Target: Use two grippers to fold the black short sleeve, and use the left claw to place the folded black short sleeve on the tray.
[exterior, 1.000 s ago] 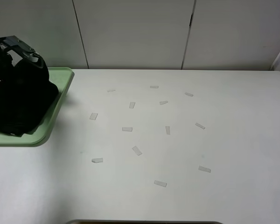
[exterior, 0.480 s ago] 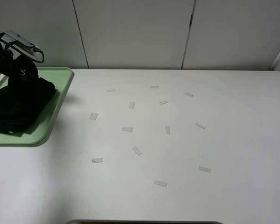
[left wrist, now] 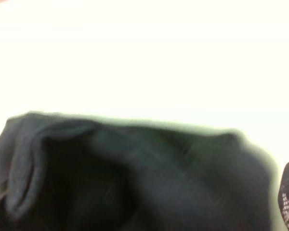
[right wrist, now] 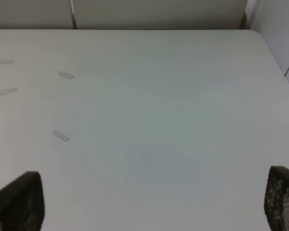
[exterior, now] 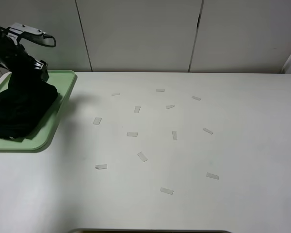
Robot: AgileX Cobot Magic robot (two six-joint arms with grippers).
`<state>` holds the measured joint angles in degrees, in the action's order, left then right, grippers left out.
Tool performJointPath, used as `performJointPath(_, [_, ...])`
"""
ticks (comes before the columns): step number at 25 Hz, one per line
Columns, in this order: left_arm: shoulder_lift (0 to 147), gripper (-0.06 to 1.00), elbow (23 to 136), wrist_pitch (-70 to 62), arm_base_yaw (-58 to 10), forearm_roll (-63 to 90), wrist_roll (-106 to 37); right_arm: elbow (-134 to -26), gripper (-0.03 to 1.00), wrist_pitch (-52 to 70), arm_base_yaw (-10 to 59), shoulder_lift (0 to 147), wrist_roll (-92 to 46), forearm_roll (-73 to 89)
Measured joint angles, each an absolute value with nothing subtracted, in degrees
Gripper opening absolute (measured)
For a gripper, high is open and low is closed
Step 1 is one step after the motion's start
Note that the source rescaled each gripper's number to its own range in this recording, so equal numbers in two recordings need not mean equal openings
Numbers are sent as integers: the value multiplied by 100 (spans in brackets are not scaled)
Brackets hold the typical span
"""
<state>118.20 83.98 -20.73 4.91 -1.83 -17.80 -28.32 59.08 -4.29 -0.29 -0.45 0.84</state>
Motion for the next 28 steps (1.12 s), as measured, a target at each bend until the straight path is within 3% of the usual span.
performJointPath(11, [12618, 99, 8375, -1077, -258, 43, -1774, -2832, 100, 5908, -429, -29, -45, 84])
performJointPath(18, [12668, 99, 8375, -1000, -306, 43, -1757, -2832, 100, 5908, -429, -29, -45, 84])
performJointPath(28, [11342, 99, 8375, -1539, -306, 49, -1757, -2832, 100, 5908, -429, -29, -45, 84])
